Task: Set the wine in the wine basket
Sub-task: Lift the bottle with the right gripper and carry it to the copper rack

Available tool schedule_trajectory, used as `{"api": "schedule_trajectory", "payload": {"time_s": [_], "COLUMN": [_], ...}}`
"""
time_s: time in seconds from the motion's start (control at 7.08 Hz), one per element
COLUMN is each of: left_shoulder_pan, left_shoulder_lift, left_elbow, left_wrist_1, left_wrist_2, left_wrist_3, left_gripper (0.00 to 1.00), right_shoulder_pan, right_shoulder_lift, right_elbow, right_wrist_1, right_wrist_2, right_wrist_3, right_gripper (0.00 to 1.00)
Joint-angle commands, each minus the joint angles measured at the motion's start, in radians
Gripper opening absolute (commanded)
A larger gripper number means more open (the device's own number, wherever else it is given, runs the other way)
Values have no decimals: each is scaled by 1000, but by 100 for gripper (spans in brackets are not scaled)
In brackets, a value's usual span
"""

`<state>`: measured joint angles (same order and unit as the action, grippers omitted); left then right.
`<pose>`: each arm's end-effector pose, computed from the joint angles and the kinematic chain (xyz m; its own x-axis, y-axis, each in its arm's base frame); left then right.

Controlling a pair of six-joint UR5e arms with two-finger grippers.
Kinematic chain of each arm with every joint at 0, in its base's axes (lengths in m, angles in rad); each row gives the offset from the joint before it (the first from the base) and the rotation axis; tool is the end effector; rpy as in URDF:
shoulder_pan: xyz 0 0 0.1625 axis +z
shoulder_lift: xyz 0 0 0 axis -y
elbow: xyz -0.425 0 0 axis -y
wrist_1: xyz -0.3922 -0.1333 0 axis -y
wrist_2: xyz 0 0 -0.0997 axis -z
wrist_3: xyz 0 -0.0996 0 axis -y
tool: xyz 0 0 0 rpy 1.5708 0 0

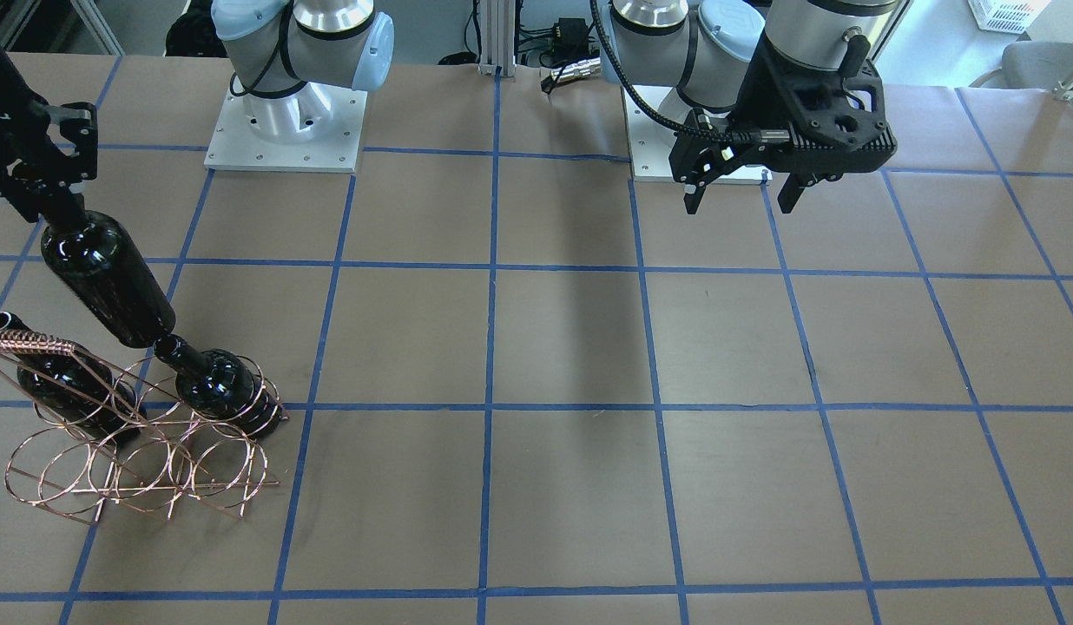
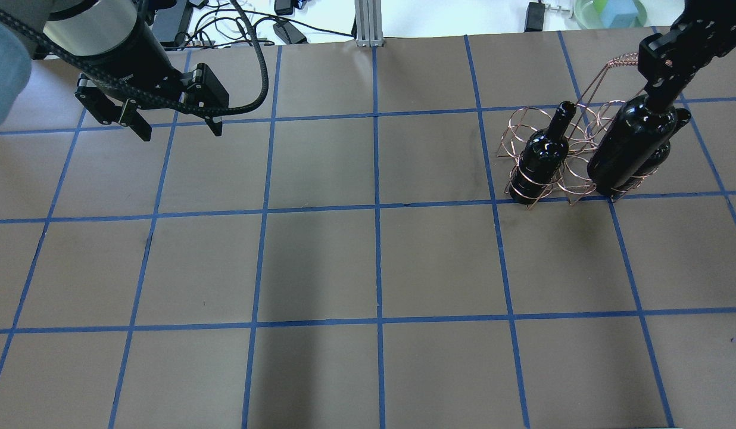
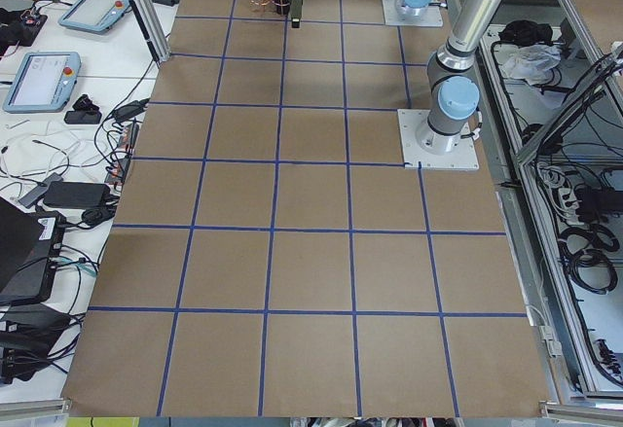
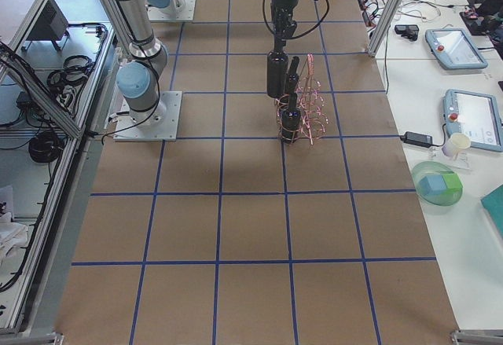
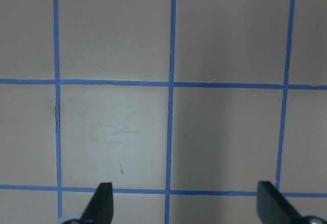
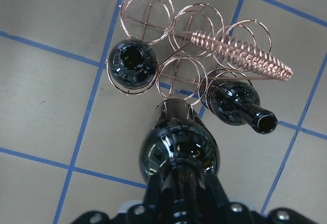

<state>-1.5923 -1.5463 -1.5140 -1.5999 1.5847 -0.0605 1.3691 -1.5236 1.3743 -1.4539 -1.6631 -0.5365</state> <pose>-0.1423 -0.4823 0.5250 -0.9992 -0.0396 -0.0107 -0.0390 0.9978 -0.0529 0.0193 -0.5253 0.5495 -0.9403 -0.3265 0.0957 -0.3262 0.9451 0.0192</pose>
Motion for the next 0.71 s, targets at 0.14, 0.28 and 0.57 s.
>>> {"api": "schedule_trajectory", "payload": {"time_s": [0.14, 0.28, 0.57], "left_shoulder_pan": [0, 0, 0], "left_shoulder_lift": [0, 0, 0], "left_elbow": [0, 0, 0], "left_wrist_1": [0, 1, 0], "left_wrist_2": [0, 0, -2], "left_wrist_3": [-1, 1, -1], "left_gripper": [99, 99, 99], "right_shoulder_pan": [-1, -1, -2], "right_shoulder_lift": [69, 83, 101], "right_elbow": [-15, -15, -15], "right_wrist_1": [-57, -66, -72], "right_wrist_2": [23, 23, 16], "right_wrist_3": [-57, -72, -88], "right_gripper": [0, 0, 0]}}
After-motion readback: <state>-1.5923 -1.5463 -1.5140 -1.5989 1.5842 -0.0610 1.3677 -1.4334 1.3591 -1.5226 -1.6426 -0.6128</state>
